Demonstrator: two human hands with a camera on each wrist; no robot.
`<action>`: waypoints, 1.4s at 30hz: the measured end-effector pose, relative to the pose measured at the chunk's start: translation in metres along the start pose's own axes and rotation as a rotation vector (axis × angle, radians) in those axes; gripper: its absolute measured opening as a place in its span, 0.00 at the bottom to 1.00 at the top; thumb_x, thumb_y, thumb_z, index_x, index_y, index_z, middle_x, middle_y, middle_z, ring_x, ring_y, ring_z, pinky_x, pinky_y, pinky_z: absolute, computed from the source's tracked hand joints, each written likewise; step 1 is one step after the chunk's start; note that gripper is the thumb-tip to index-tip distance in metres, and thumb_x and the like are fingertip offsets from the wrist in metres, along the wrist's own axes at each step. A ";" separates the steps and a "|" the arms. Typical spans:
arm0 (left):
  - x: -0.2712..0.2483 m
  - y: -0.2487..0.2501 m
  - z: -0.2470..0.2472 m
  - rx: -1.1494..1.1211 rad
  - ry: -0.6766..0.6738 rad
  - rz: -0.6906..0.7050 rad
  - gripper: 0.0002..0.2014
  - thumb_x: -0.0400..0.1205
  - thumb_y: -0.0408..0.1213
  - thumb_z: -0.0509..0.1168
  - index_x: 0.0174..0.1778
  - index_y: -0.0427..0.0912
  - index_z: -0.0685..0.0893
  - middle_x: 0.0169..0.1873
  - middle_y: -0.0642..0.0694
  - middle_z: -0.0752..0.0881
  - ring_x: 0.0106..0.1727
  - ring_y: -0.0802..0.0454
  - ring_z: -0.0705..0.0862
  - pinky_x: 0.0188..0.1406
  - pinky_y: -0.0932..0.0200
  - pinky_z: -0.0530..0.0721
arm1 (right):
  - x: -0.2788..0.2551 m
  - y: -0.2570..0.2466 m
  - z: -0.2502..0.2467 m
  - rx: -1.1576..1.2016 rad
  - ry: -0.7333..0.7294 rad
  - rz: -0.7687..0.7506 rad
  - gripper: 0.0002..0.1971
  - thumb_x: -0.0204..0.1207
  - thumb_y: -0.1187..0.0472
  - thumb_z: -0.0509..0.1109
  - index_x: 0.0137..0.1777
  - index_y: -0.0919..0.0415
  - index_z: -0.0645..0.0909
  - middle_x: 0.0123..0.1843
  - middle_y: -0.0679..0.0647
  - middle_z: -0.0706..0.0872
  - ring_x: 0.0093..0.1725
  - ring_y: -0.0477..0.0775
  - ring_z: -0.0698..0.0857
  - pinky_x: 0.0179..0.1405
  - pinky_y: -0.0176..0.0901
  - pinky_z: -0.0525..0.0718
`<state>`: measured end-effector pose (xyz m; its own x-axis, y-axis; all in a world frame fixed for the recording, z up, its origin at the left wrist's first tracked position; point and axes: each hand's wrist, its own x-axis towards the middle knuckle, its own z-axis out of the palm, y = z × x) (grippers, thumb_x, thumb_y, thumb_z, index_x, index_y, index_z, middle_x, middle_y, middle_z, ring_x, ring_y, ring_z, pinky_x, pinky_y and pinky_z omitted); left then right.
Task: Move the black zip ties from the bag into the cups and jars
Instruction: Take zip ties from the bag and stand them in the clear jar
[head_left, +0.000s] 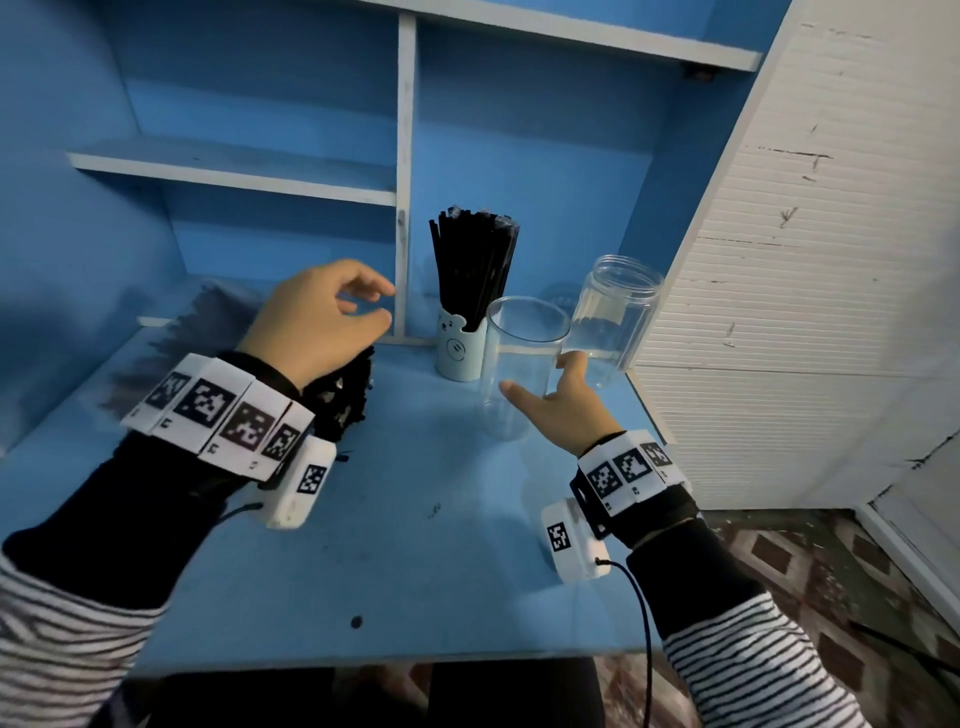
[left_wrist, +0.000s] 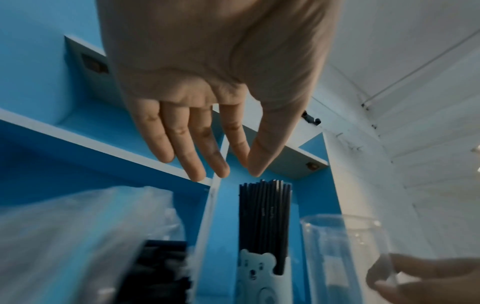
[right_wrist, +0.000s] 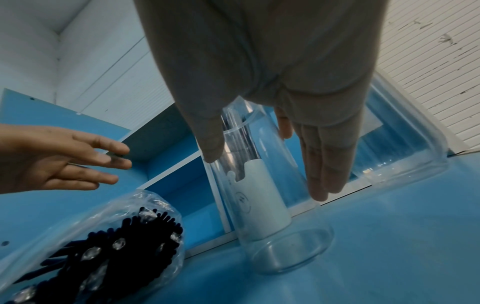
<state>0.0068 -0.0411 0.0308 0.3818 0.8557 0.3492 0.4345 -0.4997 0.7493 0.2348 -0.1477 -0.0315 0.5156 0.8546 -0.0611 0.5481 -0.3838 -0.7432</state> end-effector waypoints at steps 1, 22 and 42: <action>-0.002 -0.004 -0.007 0.036 -0.002 -0.005 0.10 0.76 0.36 0.71 0.49 0.55 0.86 0.51 0.56 0.88 0.52 0.53 0.85 0.57 0.53 0.83 | -0.001 -0.003 0.002 0.001 -0.007 -0.003 0.39 0.75 0.39 0.70 0.75 0.59 0.55 0.72 0.62 0.77 0.68 0.63 0.79 0.61 0.48 0.74; -0.022 -0.071 -0.044 0.103 -0.014 -0.129 0.24 0.71 0.22 0.71 0.48 0.61 0.87 0.57 0.53 0.87 0.54 0.54 0.87 0.60 0.52 0.85 | -0.042 -0.053 0.025 -0.094 0.481 -0.587 0.19 0.73 0.51 0.75 0.53 0.64 0.74 0.51 0.56 0.76 0.52 0.57 0.74 0.53 0.40 0.69; -0.020 -0.061 -0.047 -0.092 0.152 -0.115 0.22 0.77 0.19 0.66 0.62 0.47 0.87 0.57 0.56 0.83 0.57 0.63 0.80 0.59 0.74 0.74 | 0.020 -0.133 0.128 -0.291 -0.172 -0.664 0.18 0.78 0.56 0.71 0.64 0.62 0.76 0.63 0.60 0.80 0.60 0.60 0.81 0.59 0.46 0.77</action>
<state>-0.0657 -0.0211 0.0051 0.2040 0.9202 0.3342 0.3888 -0.3894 0.8350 0.0877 -0.0351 -0.0191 -0.0816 0.9725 0.2182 0.8730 0.1753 -0.4550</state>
